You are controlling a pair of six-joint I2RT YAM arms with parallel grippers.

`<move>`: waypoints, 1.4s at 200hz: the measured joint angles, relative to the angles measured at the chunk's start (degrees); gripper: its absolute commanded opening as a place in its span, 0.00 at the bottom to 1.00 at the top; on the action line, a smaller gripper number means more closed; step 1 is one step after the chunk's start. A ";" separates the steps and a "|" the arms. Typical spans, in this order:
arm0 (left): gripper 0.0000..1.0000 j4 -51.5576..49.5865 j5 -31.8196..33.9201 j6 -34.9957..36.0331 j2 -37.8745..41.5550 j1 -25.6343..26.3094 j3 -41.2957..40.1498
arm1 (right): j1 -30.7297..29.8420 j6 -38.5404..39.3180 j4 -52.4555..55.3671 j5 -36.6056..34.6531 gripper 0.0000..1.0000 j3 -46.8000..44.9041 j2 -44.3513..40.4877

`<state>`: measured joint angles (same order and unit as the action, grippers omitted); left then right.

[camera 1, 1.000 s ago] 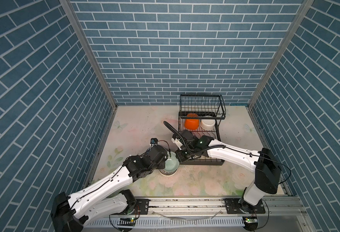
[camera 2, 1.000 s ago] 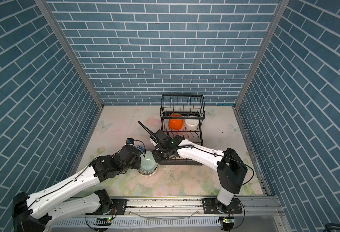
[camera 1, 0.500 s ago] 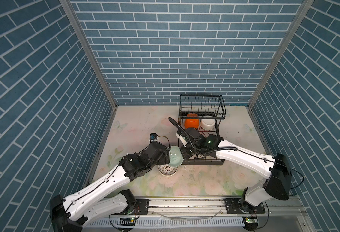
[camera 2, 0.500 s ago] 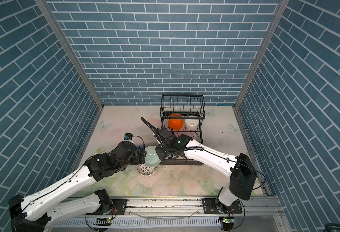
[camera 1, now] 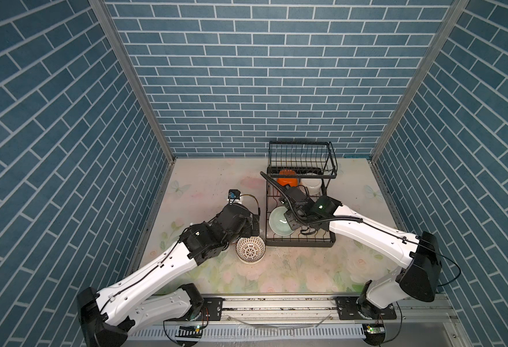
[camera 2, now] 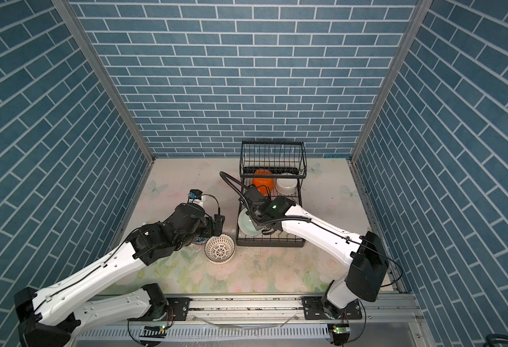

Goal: Load bowls into a dish rack
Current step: Place the bowl in the dish rack.

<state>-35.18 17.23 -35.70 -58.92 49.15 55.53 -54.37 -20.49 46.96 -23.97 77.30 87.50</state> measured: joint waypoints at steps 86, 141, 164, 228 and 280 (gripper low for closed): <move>1.00 3.39 -4.39 0.02 -6.60 -2.23 -0.26 | 6.21 1.42 0.31 -9.31 0.00 -4.28 -1.31; 1.00 5.42 -6.29 0.02 -9.86 -2.38 1.16 | 7.41 2.67 -0.61 -12.55 0.00 -4.85 0.33; 1.00 6.49 -6.88 0.02 -10.54 -2.54 1.11 | 7.54 3.76 -1.70 -13.66 0.00 -4.98 1.27; 1.00 9.77 -8.37 -0.07 -10.36 -4.39 -1.11 | 7.67 6.43 -3.63 -19.47 0.00 -4.98 4.96; 1.00 10.88 -8.57 -0.04 -8.41 -5.70 -3.23 | 7.85 8.46 -5.46 -26.97 0.00 -4.90 6.51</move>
<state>-24.29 8.67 -35.75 -67.33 43.44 52.29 -46.52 -12.03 41.50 -50.94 72.40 94.02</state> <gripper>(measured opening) 0.996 0.075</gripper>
